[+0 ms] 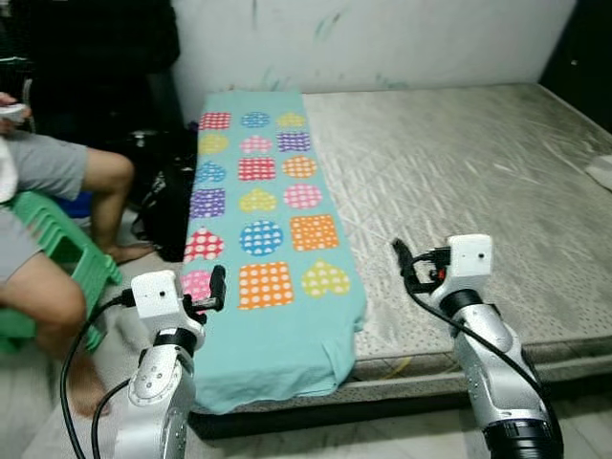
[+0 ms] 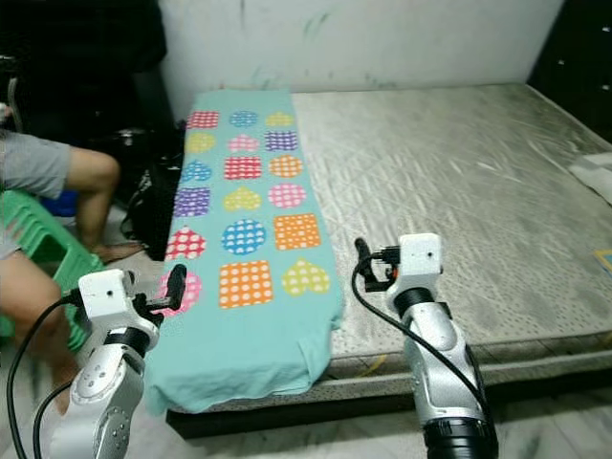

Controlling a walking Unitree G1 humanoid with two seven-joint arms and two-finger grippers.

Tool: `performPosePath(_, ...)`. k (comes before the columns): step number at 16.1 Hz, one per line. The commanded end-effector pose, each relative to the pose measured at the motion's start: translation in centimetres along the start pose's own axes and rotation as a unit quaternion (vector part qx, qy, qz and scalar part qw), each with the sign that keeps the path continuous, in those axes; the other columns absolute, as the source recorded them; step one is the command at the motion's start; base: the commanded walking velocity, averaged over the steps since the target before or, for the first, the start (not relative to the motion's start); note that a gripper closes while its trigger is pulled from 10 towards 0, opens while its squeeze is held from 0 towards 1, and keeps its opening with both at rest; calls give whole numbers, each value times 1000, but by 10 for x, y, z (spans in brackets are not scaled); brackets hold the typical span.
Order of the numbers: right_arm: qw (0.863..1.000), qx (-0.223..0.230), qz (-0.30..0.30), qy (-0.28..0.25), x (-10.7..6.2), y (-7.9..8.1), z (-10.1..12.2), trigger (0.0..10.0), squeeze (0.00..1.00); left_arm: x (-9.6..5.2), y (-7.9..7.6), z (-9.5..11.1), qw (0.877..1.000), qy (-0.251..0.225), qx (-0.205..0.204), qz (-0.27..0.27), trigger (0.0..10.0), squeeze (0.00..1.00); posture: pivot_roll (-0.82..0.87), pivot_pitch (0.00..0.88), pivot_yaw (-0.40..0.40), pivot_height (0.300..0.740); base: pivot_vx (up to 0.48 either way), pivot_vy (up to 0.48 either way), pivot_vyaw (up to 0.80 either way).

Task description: Clean up the room

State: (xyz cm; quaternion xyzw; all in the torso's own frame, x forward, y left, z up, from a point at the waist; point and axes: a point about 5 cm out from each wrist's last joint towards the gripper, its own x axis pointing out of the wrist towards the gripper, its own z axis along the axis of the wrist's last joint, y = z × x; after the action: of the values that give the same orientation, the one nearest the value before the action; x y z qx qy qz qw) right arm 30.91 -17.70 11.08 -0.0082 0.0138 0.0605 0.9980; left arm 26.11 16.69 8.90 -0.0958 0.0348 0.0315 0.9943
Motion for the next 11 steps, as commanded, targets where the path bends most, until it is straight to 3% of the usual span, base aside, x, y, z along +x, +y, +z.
performPosePath(1,1000,-2,2,-5,1,1,3,10000,0,-2,2,-1,1000,0,8,3,10000,0,-77,17,16,740,0,0,0)
performPosePath(11,1000,4,9,2,-4,4,-1,10000,0,-7,5,-1,1000,7,7,6,10000,0,-67,62,21,740,0,0,0)
